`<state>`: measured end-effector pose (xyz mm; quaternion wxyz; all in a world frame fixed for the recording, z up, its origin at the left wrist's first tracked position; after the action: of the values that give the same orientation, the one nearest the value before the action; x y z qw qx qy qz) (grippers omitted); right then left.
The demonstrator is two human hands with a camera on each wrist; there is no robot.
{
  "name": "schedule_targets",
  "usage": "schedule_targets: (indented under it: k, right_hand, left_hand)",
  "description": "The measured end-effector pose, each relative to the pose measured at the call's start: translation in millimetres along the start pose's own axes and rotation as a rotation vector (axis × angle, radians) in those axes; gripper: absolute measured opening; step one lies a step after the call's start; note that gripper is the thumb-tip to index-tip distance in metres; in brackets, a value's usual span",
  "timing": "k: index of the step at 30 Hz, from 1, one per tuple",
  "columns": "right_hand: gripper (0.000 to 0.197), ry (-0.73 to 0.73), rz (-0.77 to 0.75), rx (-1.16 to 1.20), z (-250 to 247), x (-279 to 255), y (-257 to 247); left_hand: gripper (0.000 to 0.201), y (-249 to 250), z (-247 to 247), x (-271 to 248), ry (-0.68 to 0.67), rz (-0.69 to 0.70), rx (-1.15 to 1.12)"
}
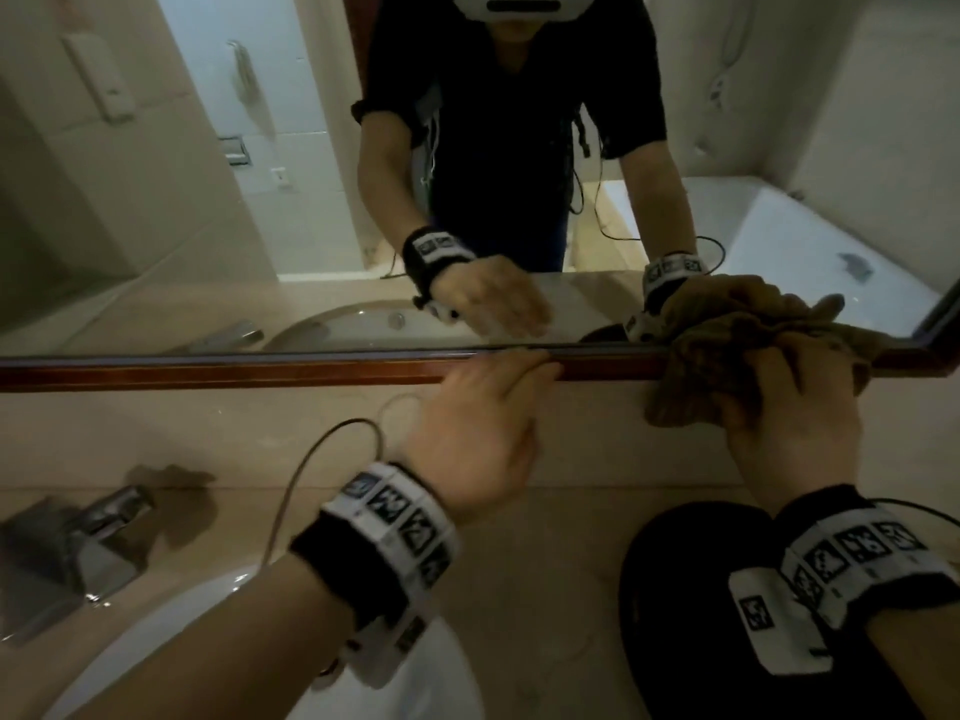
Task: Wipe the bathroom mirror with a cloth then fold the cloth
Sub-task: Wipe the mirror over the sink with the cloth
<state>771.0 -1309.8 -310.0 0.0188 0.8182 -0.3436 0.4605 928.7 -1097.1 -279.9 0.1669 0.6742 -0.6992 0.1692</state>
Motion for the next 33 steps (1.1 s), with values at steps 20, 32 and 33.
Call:
schedule_targets:
  k: [20,32,33]
  right_hand:
    - [0.021,-0.098,-0.295,0.138,48.1,-27.2,-204.6]
    - [0.024,-0.132,-0.389,0.215,75.8,-51.9,-319.5]
    - [0.022,-0.131,-0.406,0.218,78.6,-53.9,-334.5]
  left_hand:
    - [0.049,-62.7,-45.2,-72.7,0.074,-0.356,-0.097]
    - [0.043,-97.9,-88.3,-148.4,-0.164,-0.303,0.172]
    - [0.040,-104.5,-94.3,-153.8,-0.189,-0.316,0.182]
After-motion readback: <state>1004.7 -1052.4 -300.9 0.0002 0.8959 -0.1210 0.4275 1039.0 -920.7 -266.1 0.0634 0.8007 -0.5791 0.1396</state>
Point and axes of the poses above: each hand's wrist, its own x-axis towards the middle knuckle, its own z-axis out of the palm, y = z × x, the point moved 4 cm from there along x, towards the middle knuckle, and after that the axes turned 14 degrees about z, right-handed, at the moved point
